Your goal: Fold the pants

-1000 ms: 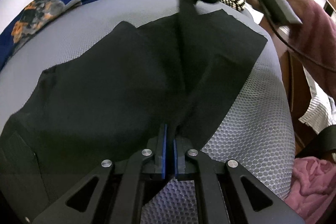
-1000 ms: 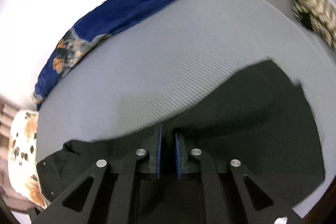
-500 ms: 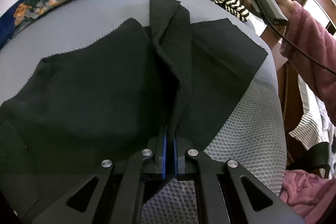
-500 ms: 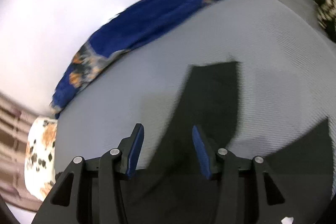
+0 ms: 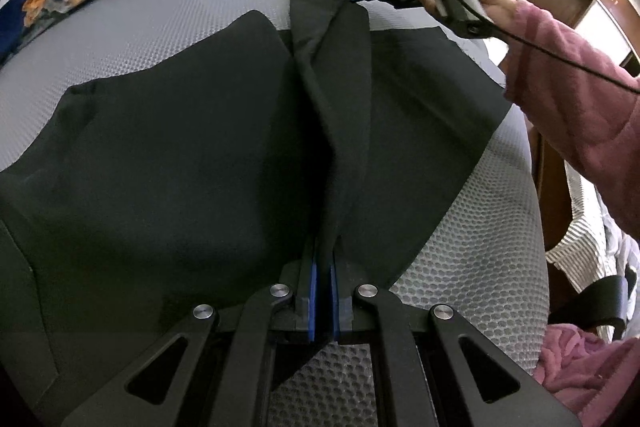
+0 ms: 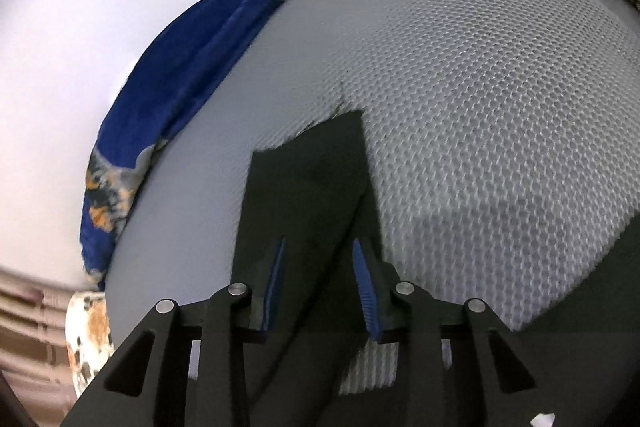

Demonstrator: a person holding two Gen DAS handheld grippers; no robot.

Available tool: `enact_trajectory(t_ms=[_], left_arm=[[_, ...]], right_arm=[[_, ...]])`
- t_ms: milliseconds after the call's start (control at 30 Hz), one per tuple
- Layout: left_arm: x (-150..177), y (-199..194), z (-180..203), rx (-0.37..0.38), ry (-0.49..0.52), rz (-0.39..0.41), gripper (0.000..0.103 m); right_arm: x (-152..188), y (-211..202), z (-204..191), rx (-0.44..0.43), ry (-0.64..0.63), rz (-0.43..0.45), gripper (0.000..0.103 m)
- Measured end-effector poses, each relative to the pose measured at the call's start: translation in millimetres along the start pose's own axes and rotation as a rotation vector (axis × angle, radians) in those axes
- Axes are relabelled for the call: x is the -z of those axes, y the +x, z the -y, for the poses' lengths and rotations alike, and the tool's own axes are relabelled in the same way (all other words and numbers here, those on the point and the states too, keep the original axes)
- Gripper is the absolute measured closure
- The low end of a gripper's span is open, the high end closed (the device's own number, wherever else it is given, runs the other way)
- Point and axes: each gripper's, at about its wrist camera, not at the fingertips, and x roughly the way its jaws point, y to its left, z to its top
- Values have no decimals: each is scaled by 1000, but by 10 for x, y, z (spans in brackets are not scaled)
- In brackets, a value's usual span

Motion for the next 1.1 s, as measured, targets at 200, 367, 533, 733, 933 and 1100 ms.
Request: enact_trajectory(t_ms=[200,367,533,733,933,1100], left_arm=[[10,8,-7,10,-6,12,98],[23,-21,-10,3,-1,14,98],[17,-12,30,-13,13,18,98],[18,-9,123,-22,63,28,94],[3,28,244,-71,149,6,94],[20,75,409,-144,241,-4,94]], right_arm=[[-140,166,30,-38,36,-17,91],[-105,-38,-85,-23,-31,31,99],[75,-949,-29,42,-104,180,99],[748,-1868,719,257,-31,277,100],[1254,-1806,1719,374,168,204,103],[1308,-1767,1817,261,203,188,100]])
